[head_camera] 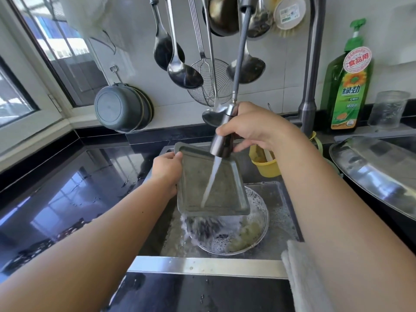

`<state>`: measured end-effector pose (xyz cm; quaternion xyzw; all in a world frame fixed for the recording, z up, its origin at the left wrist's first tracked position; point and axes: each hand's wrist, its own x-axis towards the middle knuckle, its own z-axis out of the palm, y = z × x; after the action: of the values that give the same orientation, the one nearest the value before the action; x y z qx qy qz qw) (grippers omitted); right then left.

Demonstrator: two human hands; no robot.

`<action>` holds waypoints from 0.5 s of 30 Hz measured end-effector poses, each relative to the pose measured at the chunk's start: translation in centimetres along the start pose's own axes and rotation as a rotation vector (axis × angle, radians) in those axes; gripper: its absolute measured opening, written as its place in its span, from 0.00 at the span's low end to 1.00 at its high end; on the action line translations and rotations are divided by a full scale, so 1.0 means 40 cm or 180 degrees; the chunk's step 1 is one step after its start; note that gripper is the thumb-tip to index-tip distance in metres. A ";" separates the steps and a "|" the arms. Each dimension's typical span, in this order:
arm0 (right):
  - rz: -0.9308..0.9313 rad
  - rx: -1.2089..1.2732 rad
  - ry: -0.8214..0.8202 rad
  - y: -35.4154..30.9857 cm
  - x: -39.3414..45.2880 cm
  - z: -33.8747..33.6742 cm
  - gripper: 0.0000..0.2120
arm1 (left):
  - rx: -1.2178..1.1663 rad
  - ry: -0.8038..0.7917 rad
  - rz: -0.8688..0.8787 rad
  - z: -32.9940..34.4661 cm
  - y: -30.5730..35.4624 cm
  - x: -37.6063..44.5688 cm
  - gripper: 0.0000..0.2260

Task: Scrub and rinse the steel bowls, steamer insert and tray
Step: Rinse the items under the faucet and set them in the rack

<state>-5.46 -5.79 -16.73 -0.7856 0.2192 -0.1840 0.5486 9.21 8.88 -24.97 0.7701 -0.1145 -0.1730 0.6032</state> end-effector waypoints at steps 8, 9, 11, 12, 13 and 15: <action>0.0110 -0.0682 0.0871 0.055 0.023 -0.059 0.17 | 0.1875 0.0087 0.0717 -0.066 0.012 -0.017 0.04; 0.0115 -0.0570 0.0783 0.064 0.022 -0.064 0.17 | 0.2003 -0.0048 0.0694 -0.069 0.017 -0.020 0.04; 0.0156 -0.0568 0.0525 0.074 0.019 -0.093 0.17 | 0.2203 -0.0211 0.0731 -0.065 0.043 -0.027 0.06; 0.0166 -0.0722 0.0367 0.074 0.020 -0.110 0.17 | 0.2344 -0.0233 0.0812 -0.063 0.057 -0.028 0.05; 0.0162 -0.0969 0.0248 0.075 0.026 -0.129 0.17 | 0.2488 -0.0236 0.0947 -0.060 0.068 -0.028 0.05; 0.0125 -0.1686 0.0234 0.081 0.044 -0.163 0.19 | 0.2742 -0.0208 0.1192 -0.053 0.095 -0.034 0.06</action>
<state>-7.91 -12.82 -17.56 -0.8902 0.2946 -0.1379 0.3190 8.96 10.35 -20.68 0.9106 -0.3318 -0.0221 0.2456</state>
